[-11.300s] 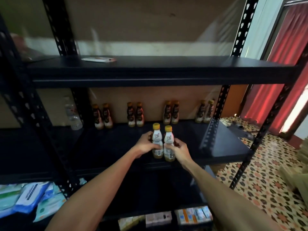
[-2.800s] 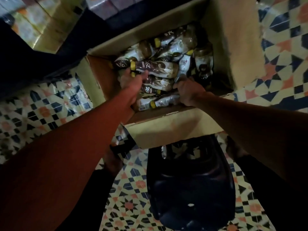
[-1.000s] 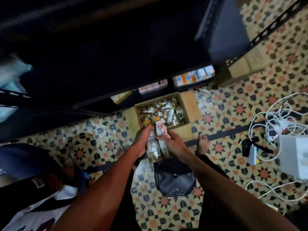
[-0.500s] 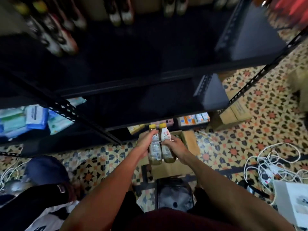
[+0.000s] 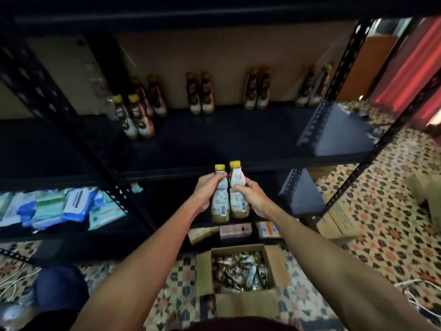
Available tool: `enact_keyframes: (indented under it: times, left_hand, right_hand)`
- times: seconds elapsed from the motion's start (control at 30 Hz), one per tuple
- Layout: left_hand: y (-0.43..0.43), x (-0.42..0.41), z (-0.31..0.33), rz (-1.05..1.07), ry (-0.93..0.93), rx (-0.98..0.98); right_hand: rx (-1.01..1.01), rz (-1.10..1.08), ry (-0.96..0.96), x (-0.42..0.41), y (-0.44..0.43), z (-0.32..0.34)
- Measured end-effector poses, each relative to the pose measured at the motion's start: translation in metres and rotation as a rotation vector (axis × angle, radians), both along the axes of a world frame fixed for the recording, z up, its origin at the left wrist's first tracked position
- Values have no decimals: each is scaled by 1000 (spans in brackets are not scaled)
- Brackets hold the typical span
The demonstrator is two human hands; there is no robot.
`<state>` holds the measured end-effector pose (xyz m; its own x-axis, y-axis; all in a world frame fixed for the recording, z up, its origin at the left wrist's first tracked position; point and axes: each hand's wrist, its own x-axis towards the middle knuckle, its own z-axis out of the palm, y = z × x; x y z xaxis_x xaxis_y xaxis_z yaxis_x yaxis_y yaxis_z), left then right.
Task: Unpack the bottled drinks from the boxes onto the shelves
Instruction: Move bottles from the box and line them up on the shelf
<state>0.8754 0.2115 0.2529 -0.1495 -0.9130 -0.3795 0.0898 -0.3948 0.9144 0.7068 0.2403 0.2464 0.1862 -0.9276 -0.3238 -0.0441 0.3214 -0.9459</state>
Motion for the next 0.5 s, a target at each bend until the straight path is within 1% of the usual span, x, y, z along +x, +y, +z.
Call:
enact_keyframes:
  times: [0.2, 0.37, 0.5]
  left_hand:
    - [-40, 4, 54, -33, -40, -195]
    - [-76, 5, 97, -3, -113, -383]
    - [-97, 10, 114, -14, -138, -440]
  right_hand:
    - [-159, -21, 15, 0, -44, 45]
    - [-294, -76, 81, -1, -86, 77]
    - [-369, -127, 157, -2, -112, 88]
